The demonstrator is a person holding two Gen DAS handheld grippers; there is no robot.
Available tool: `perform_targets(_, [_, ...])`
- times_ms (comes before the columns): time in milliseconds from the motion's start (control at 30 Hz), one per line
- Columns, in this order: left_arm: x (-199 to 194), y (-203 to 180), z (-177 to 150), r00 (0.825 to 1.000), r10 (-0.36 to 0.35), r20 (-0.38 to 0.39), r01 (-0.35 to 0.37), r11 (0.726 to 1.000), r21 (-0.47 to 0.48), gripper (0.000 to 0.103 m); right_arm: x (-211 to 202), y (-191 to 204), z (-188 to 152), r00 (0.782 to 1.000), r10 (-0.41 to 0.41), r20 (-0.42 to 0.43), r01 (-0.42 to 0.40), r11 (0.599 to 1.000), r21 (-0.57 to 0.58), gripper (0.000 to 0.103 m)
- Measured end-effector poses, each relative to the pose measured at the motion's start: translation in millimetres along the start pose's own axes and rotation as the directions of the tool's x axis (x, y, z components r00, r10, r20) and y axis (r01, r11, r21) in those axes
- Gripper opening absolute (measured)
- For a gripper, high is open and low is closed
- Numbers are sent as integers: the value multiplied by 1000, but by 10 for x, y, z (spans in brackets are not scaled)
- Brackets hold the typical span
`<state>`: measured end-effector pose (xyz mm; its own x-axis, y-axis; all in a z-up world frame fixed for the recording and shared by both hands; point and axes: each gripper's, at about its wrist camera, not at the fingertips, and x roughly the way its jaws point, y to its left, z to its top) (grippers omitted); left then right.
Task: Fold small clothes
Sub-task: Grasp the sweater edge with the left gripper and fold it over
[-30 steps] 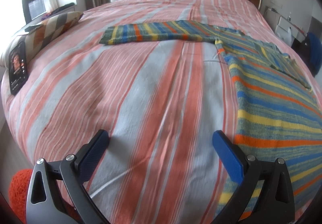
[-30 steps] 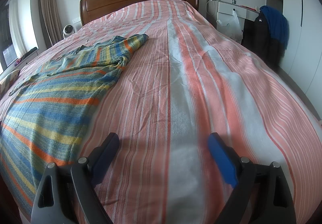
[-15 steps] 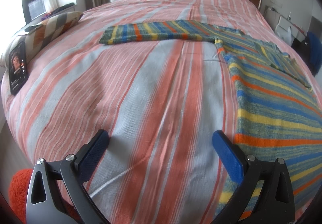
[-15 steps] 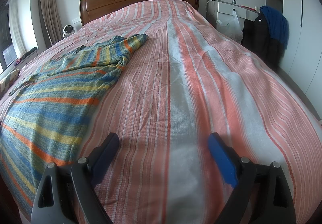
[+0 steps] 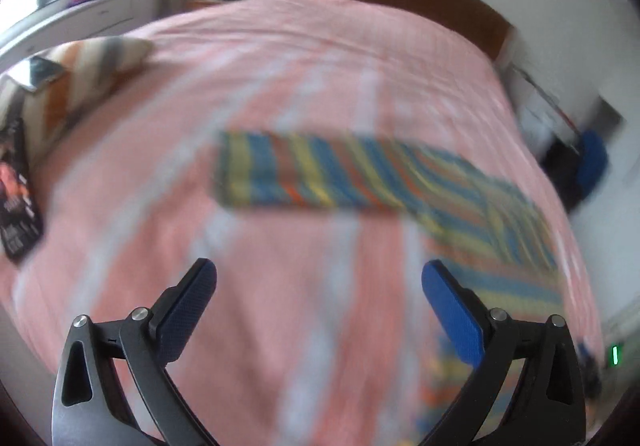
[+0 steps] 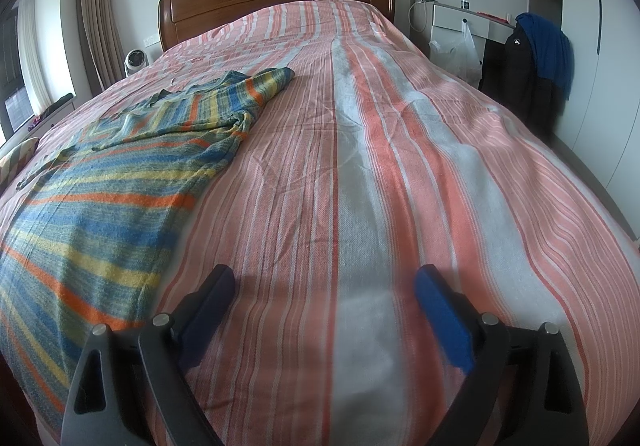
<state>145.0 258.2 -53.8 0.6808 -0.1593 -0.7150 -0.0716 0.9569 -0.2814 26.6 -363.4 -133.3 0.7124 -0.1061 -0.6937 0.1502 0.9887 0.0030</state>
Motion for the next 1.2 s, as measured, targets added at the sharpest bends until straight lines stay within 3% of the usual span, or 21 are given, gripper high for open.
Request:
perform_targets(67, [266,324,278,998,59,-22,-60,996,-73,102,0,-4,-2,1000,1,1,-1,1000,0,91])
perform_targets(200, [848,635,504,989,58,-135,-78,985,-151,97,1,-1,-5,1000,-3,2,3,1000,-2,91])
perform_targets(300, [1114,649,514,980,58,-188,-93,979,-183,78,10,-16,-9,1000,-8,4,8,1000,-2,92])
perform_targets(433, [1307,451,531,976,97,-197,-122,985,-121,73,16,-20,-6,1000,-15,8,15,1000,-6,92])
perform_targets(467, [1329,406,520,974,123,-191,-144,984,-103,65,18,-20,-7,1000,-16,10,17,1000,-7,93])
perform_targets(500, [1345,382,522,972,143,-187,-162,983,-89,19,15,-7,-9,1000,-18,10,18,1000,-8,93])
perform_targets(533, [1348,367,539,971,137,-195,-157,984,-88,4,17,-10,-8,1000,-18,11,18,1000,-9,93])
perform_targets(667, [1073,82,726,985,122,-123,-129,990,-53,3,22,-16,-5,1000,-17,10,17,1000,-8,93])
perform_targets(800, [600,-784,973,999,25,-20,-22,993,117,3,15,-9,-9,1000,-14,10,14,1000,-7,93])
perform_targets(900, [363,-1652,1010,996,-89,6,85,959,271,3,20,-15,-2,1000,-11,6,11,1000,-5,94])
perform_targets(1000, [370,-2486,876,982,-187,-24,183,912,366,4,19,-11,-1,1000,-11,5,11,1000,-5,94])
perform_targets(1067, [528,-2880,725,981,-191,-38,190,896,402,8,18,-15,0,1000,-7,5,7,1000,-5,94])
perform_targets(1100, [663,-3045,633,979,-194,-64,203,891,406,22,16,-11,-3,1000,-7,5,7,1000,-5,94])
perform_targets(1133, [784,-3143,554,973,-205,-105,230,888,398,58,14,-11,-4,1000,-7,5,7,1000,-5,94])
perform_targets(1200, [1068,-3277,350,958,-207,-197,266,896,356,91,14,-9,-5,1000,-6,6,6,1000,-5,94])
